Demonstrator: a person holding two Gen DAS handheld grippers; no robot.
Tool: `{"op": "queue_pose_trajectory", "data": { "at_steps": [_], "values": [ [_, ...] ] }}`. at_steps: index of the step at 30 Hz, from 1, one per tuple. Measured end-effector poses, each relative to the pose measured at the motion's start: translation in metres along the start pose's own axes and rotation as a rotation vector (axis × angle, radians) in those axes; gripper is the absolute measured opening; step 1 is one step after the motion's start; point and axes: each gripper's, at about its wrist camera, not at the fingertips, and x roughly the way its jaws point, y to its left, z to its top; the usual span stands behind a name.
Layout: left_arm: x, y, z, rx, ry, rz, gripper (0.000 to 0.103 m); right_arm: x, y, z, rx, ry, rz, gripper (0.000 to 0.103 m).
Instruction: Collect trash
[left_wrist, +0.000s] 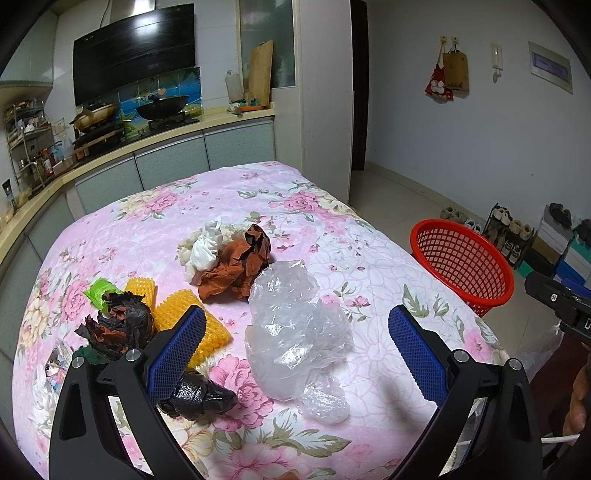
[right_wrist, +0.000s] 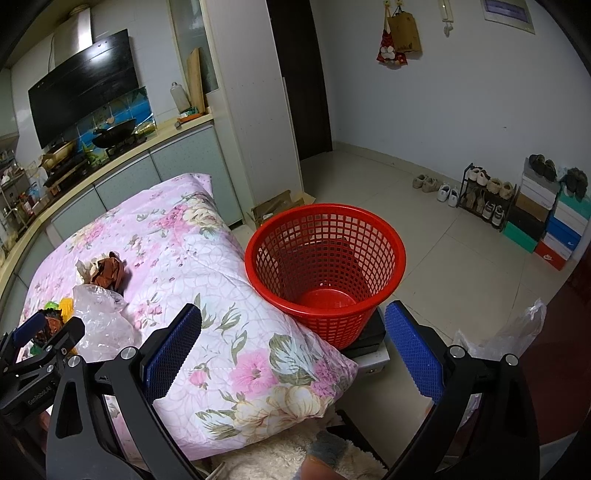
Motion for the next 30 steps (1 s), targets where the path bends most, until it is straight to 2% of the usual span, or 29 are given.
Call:
{"op": "queue_pose_trajectory", "data": {
  "at_steps": [20, 30],
  "values": [
    [0.003, 0.004, -0.001, -0.006, 0.009, 0.013, 0.096, 0.001, 0.001, -0.003, 0.002, 0.007, 0.003, 0.096],
    [0.007, 0.018, 0.004, -0.049, 0.019, 0.025, 0.096, 0.009, 0.005, 0.003, -0.015, 0.018, 0.014, 0.096]
  ]
}}
